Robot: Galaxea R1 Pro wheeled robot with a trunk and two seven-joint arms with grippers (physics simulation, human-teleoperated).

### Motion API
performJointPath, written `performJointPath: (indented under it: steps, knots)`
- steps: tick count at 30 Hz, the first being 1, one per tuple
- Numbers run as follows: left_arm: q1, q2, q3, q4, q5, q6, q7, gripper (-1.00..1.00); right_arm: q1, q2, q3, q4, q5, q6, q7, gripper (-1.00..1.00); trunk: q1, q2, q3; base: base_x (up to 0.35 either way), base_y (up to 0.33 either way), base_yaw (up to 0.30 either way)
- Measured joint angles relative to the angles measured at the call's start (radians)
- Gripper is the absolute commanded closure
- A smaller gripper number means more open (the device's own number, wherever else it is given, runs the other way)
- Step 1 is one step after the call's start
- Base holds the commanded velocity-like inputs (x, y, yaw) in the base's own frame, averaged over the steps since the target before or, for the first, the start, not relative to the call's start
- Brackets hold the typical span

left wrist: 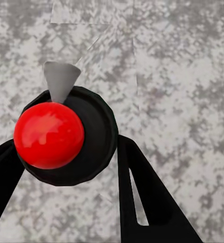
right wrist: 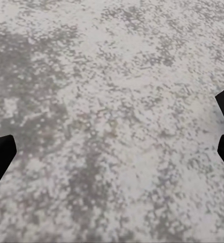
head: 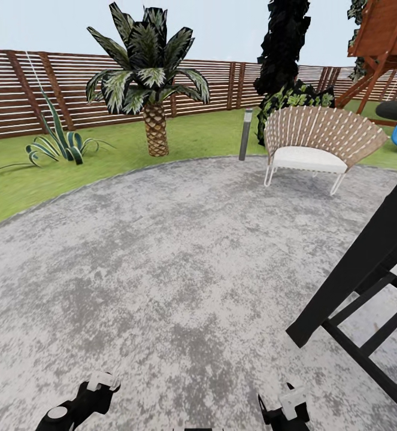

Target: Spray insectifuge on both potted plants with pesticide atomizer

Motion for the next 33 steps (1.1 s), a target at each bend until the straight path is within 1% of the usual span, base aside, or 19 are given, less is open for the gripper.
performJointPath:
  steps: [3, 9, 21, 33]
  knots:
    - [0.000, -0.001, 0.001, 0.000, 0.000, 0.000, 0.000, 1.00, 0.000, 0.000, 0.001, 0.001, 0.000, 0.000, 0.000, -1.00, 0.000, 0.000, 0.000, 0.055, 0.102, 0.000]
    - [0.000, -0.001, 0.000, 0.000, 0.000, 0.000, 0.000, 1.00, 0.000, 0.001, 0.001, 0.003, -0.001, 0.000, 0.000, -1.00, 0.000, 0.000, 0.000, 0.156, 0.242, 0.000]
    - [0.000, -0.012, 0.001, 0.000, -0.001, 0.000, 0.001, 1.00, 0.000, 0.001, 0.001, 0.012, -0.001, 0.001, 0.000, -1.00, -0.001, 0.000, 0.000, 0.275, 0.217, 0.000]
    - [0.000, -0.014, 0.000, 0.001, 0.000, -0.001, 0.001, 1.00, 0.000, 0.001, 0.001, 0.012, -0.001, 0.001, 0.000, -1.00, -0.001, 0.000, 0.000, 0.288, 0.201, 0.000]
